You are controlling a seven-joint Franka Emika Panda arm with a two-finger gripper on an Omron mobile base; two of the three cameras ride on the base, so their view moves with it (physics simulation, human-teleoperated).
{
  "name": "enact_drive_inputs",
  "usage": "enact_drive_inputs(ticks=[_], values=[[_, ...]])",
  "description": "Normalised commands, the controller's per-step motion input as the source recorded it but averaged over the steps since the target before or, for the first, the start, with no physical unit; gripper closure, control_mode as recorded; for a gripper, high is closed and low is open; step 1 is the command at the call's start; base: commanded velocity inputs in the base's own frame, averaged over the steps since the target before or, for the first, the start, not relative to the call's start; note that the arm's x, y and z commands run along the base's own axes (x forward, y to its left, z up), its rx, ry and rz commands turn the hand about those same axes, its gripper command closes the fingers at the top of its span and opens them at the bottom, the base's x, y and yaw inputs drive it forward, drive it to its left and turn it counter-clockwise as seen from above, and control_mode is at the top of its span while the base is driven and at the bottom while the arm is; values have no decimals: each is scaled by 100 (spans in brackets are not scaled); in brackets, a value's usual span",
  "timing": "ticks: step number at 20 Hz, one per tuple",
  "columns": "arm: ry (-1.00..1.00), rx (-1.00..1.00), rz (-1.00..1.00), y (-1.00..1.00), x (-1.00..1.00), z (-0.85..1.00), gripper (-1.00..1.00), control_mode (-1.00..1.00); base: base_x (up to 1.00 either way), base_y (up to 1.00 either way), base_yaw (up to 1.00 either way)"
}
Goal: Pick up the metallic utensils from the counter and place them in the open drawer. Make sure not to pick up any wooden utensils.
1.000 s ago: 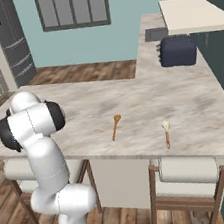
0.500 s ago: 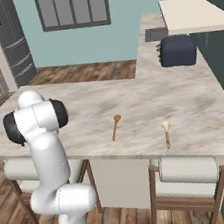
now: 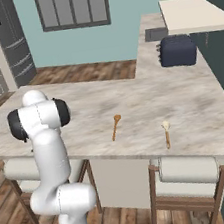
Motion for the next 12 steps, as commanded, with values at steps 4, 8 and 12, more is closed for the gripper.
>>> enact_drive_inputs(ticks=[4, 8, 12], values=[[0, -2, 0, 0, 9, -10, -100, -100, 0, 0, 0], [0, -3, 0, 0, 9, -3, -100, -100, 0, 0, 0], [0, -3, 0, 0, 4, 0, -100, -100, 0, 0, 0]])
